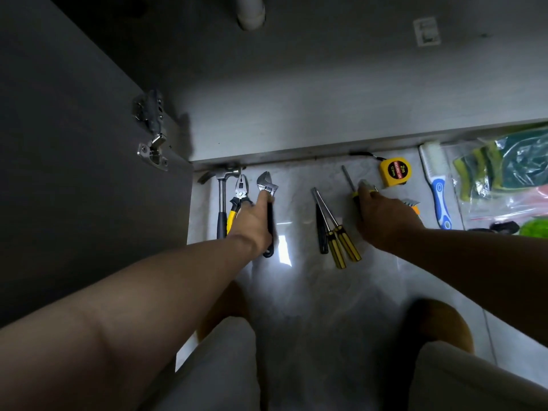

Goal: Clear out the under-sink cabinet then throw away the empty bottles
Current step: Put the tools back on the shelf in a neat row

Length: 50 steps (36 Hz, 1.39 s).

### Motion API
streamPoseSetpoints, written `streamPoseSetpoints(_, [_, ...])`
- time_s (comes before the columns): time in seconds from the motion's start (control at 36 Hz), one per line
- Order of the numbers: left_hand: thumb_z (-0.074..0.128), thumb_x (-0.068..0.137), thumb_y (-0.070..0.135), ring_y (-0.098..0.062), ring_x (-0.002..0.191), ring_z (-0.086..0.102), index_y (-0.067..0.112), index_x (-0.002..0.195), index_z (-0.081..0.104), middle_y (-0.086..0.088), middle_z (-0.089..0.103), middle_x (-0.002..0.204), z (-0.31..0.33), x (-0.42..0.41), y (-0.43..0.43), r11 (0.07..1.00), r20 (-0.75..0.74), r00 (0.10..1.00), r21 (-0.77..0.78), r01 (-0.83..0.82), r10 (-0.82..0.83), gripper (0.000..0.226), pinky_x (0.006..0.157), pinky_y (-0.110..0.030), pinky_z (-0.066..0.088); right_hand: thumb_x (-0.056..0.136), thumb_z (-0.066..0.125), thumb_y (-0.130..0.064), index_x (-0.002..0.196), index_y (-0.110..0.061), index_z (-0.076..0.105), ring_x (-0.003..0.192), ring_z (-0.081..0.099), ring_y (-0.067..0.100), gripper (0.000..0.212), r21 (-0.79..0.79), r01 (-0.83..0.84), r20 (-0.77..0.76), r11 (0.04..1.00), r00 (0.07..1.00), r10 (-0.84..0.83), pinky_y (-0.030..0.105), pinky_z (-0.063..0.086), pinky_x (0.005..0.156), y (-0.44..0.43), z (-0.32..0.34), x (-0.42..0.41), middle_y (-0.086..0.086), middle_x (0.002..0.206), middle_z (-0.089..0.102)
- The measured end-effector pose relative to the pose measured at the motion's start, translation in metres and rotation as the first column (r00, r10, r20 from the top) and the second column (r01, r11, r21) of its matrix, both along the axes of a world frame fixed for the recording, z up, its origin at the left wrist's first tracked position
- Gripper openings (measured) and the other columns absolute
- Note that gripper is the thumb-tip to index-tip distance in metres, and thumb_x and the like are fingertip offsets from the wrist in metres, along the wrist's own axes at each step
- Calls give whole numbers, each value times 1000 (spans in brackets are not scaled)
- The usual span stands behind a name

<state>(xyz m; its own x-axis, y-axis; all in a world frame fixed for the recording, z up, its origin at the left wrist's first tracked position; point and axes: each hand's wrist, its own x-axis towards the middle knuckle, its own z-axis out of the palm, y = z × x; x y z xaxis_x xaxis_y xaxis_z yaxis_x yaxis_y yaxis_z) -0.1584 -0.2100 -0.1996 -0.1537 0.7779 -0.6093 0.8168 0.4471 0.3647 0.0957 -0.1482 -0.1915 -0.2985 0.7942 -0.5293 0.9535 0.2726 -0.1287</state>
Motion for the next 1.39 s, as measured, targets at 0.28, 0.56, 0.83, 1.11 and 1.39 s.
streamPoseSetpoints(0.28, [69,79,-4,-33,120,43,15,125,47,-11,28,135,11,3,-8,901,-275,861,-48,431,-427,55,87,-45,57,94,64,-14,119,-4,57,103,66,30,28,-102,89,93,991,992,-80,38,57,86,7,-6,-6,16,114,64])
streamPoseSetpoints(0.56, [54,88,-7,-29,120,46,5,133,43,-17,32,137,13,5,-10,872,-392,795,-41,488,-463,48,81,-31,46,86,74,-33,114,-10,58,86,58,20,39,-195,100,-126,976,984,-126,30,52,71,8,-14,10,1,93,57])
streamPoseSetpoints(0.83, [48,86,-7,-33,117,45,7,126,47,-14,34,132,22,24,-6,914,-317,870,23,406,-378,43,78,-39,49,87,72,-42,100,-10,65,84,69,25,36,-268,103,-85,958,988,-130,42,60,79,10,1,17,8,86,69])
streamPoseSetpoints(1.11, [65,95,27,-24,92,70,12,104,71,-6,73,98,15,50,6,999,283,959,-30,-14,22,18,79,-30,56,86,71,-33,88,-11,57,83,68,23,26,-296,242,-98,924,955,-281,33,57,69,6,-1,-10,8,91,67])
streamPoseSetpoints(1.39, [63,100,25,-29,85,66,-1,107,57,-25,65,98,28,53,7,931,529,779,-307,-195,338,27,89,-46,58,87,72,-31,96,0,68,88,72,27,33,-477,94,-350,874,892,-286,43,56,87,-17,13,-53,15,91,75])
